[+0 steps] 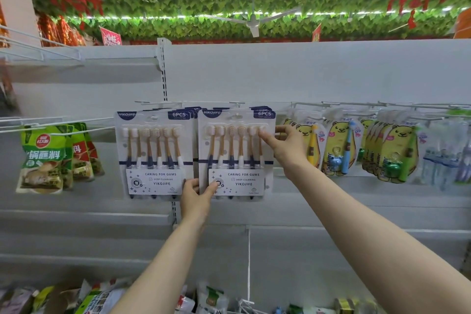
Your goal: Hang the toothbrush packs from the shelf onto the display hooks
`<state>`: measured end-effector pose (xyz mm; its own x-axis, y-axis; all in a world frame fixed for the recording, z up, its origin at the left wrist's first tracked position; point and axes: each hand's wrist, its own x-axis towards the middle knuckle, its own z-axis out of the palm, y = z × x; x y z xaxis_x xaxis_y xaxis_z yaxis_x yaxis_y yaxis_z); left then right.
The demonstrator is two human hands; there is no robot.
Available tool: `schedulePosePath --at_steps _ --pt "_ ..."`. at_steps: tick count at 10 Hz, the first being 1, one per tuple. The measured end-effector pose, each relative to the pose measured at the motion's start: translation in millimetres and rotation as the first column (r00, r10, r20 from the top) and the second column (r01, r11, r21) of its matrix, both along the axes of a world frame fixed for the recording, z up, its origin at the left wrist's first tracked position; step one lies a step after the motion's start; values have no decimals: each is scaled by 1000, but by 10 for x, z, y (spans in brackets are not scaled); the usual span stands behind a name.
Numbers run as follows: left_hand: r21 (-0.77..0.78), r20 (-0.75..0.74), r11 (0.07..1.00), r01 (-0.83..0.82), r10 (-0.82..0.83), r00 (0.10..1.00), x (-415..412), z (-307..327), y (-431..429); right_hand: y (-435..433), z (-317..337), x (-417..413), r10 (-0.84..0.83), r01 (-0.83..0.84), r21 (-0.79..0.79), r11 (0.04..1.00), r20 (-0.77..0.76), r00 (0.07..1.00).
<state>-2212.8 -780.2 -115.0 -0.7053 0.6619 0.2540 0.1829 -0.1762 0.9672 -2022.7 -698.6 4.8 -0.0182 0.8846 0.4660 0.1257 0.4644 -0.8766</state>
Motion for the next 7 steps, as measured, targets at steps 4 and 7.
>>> schedulePosePath --at_steps 4,7 --pt "-157 -48 986 -58 51 998 82 118 -209 -242 3 152 8 -7 -9 1000 118 993" --pt "-320 -307 944 -75 -28 951 425 456 -867 -860 2 660 14 -25 23 999 378 926"
